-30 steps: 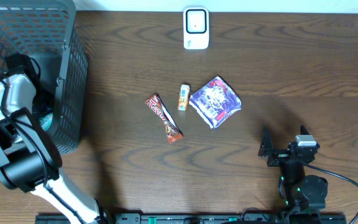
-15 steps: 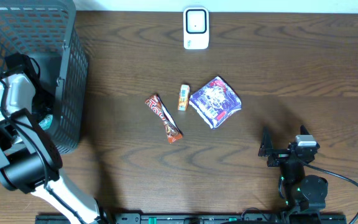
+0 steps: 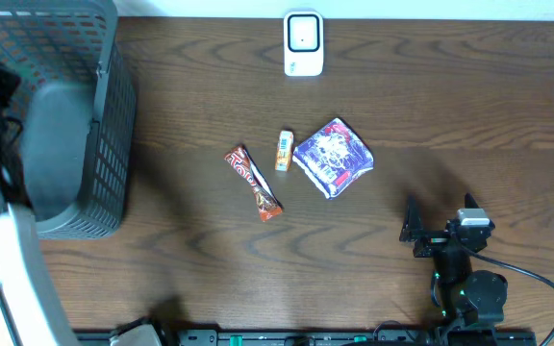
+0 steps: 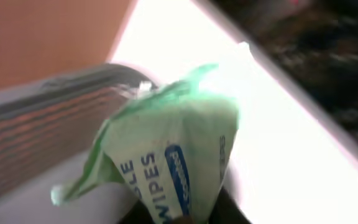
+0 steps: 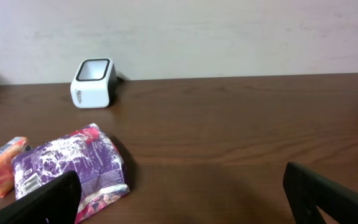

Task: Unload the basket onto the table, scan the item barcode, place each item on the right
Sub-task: 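Grasp the green wipes pack and carry it beside the orange packet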

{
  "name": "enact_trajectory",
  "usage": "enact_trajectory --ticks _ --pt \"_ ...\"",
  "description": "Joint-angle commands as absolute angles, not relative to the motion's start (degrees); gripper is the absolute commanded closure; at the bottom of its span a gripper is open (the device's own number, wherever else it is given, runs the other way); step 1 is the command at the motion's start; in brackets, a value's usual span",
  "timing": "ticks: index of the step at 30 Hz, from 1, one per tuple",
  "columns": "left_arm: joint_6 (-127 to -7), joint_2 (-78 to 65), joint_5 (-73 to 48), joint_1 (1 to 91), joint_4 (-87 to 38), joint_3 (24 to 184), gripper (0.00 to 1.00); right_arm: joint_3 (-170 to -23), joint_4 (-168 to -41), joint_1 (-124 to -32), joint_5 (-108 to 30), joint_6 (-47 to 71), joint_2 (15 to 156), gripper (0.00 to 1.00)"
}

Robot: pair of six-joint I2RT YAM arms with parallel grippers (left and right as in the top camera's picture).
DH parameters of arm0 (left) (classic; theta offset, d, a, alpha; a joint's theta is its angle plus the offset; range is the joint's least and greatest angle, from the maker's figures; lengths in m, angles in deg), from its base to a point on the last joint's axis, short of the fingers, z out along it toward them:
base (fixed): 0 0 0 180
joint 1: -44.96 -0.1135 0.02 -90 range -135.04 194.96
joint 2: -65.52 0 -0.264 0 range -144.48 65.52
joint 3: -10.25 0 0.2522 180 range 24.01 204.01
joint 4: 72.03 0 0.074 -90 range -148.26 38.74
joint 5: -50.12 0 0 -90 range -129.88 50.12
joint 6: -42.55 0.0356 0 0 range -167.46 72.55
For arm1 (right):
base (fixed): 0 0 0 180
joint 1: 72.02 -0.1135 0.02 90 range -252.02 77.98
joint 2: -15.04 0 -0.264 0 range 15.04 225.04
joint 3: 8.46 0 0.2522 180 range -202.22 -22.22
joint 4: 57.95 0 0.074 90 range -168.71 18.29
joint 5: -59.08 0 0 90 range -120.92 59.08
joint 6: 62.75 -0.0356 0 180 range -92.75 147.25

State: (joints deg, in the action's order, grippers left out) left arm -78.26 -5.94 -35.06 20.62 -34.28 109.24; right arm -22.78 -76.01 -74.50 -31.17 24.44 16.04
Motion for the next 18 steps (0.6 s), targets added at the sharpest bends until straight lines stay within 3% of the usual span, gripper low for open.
enact_trajectory --ticks 1,10,14,18 --pt "-79.9 -1.9 -25.5 27.2 -37.3 109.5 0.93 -22.6 -76.1 -74.7 -31.3 23.7 15.8 0.01" --pt "-73.8 -5.8 -27.6 52.3 -31.5 109.5 0.93 -22.6 -76.1 -74.7 -31.3 23.7 15.8 0.01" --pt "-73.6 -12.8 -36.6 59.0 -26.6 109.5 0.93 -22.6 -76.1 -74.7 -31.3 23.7 15.8 0.01" --pt "-70.9 -21.3 -38.0 62.7 -25.0 109.5 0.92 -22.6 -76.1 -74.7 -31.3 23.7 15.8 0.01"
